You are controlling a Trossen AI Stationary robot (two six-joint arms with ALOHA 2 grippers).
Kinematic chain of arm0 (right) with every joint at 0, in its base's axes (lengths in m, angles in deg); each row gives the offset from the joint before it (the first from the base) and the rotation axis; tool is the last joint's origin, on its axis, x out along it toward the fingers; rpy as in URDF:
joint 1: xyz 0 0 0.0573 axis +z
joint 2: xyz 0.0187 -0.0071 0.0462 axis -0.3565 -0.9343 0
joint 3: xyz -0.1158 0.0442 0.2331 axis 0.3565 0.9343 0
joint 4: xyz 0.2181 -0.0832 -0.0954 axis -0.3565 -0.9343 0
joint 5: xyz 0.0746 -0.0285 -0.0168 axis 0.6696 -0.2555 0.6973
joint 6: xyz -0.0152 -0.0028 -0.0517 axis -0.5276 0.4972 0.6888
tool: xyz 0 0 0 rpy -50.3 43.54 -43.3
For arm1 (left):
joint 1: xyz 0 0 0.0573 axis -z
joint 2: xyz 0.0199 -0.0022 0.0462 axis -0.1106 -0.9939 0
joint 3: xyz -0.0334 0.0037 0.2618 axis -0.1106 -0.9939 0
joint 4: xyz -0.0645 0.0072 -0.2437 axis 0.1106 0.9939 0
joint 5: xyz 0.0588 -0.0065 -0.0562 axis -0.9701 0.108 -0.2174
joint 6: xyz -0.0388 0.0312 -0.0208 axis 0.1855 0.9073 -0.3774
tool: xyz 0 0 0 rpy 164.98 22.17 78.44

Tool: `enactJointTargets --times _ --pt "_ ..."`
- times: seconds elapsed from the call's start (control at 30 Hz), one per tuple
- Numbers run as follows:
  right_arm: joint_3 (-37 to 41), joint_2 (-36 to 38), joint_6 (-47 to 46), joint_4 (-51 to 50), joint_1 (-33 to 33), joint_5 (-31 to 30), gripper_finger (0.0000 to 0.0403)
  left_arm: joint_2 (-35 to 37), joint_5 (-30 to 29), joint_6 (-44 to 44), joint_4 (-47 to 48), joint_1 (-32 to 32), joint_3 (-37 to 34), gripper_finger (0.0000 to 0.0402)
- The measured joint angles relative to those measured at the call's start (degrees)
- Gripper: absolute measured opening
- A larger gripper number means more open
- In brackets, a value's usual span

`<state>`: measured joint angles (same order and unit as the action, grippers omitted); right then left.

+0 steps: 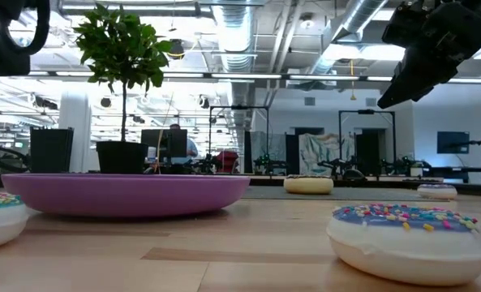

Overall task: Pick & Place donuts
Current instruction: Put the large light blue donut on the purple plate

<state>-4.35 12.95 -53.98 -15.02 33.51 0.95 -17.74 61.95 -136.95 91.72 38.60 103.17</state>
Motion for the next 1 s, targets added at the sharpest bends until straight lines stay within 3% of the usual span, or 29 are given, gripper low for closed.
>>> enactJointTargets --times 0.2,1.0 --pt "0.0 0.0 0.0 0.0 0.0 0.0 0.0 0.0 0.4 -1.6 -5.1 0.0 -3.8 0.0272" --pt "0.0 0.0 -0.5 0.5 0.0 0.0 0.0 0.0 1.5 -1.7 -7.6 0.0 -7.8 0.0272"
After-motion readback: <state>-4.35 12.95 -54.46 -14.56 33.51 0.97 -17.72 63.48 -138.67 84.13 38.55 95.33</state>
